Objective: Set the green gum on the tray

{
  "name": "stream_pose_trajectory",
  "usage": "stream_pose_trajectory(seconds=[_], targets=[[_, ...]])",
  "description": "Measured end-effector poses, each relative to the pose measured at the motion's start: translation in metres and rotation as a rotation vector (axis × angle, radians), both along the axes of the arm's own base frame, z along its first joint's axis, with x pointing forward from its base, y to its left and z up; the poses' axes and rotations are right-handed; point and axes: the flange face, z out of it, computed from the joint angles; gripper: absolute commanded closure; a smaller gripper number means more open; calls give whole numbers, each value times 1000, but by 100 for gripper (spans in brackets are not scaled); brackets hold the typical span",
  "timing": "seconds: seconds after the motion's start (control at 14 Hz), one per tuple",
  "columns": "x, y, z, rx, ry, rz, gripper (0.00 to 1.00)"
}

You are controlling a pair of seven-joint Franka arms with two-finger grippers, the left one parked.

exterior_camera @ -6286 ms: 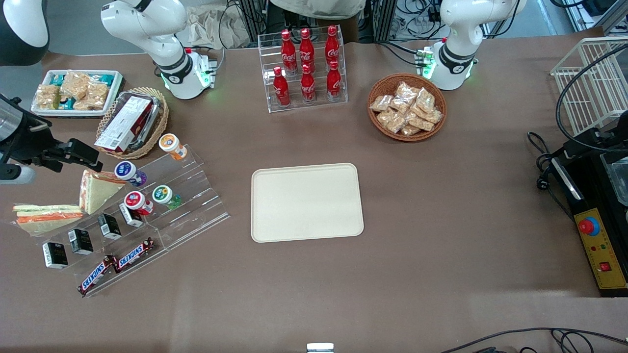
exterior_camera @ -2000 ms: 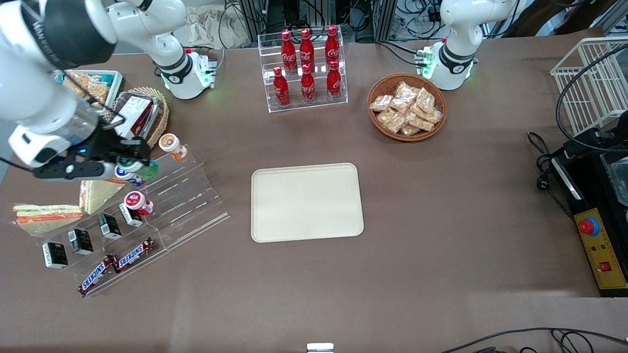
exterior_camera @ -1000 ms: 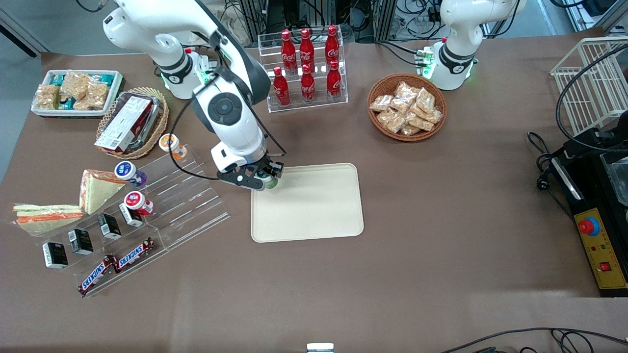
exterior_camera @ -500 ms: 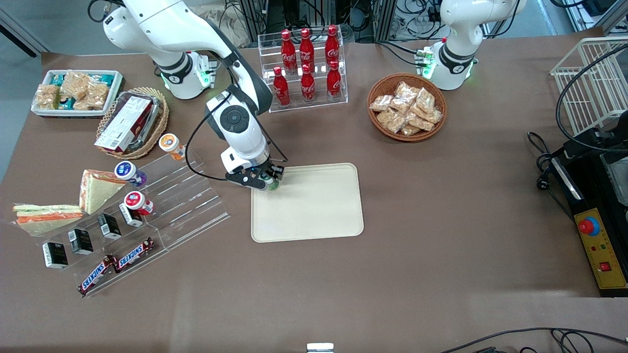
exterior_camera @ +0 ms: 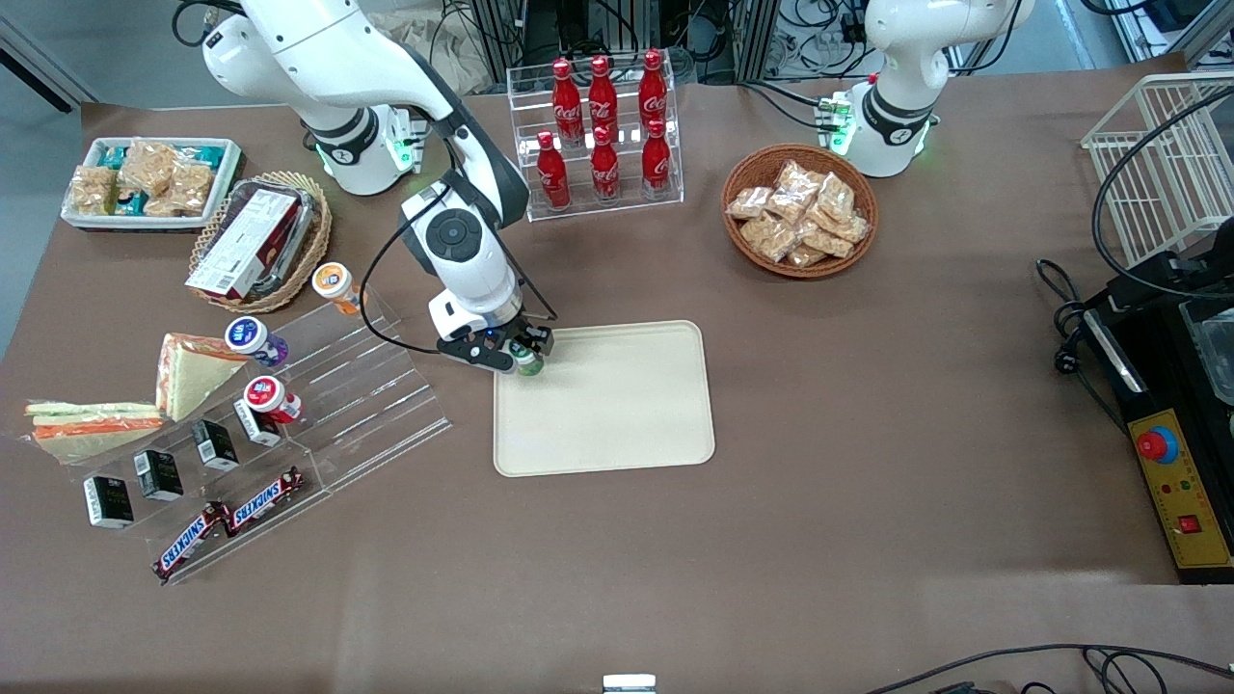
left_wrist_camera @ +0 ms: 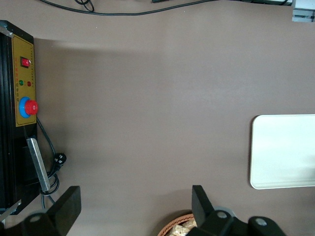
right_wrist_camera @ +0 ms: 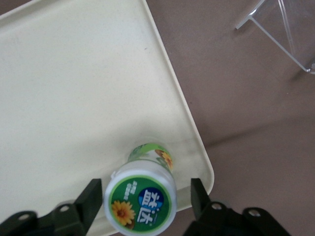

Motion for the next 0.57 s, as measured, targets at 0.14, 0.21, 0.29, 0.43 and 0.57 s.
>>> stream_pose_trajectory(seconds=[0.14, 0.21, 0.29, 0.43, 0.57], targets=[[3, -2, 2, 4, -7, -6, 0], [6, -1, 5, 9, -16, -8, 0], [10, 0, 11, 18, -28, -10, 0], [21, 0, 36, 34, -47, -19, 0], [30, -1, 80, 36, -36, -21, 0]])
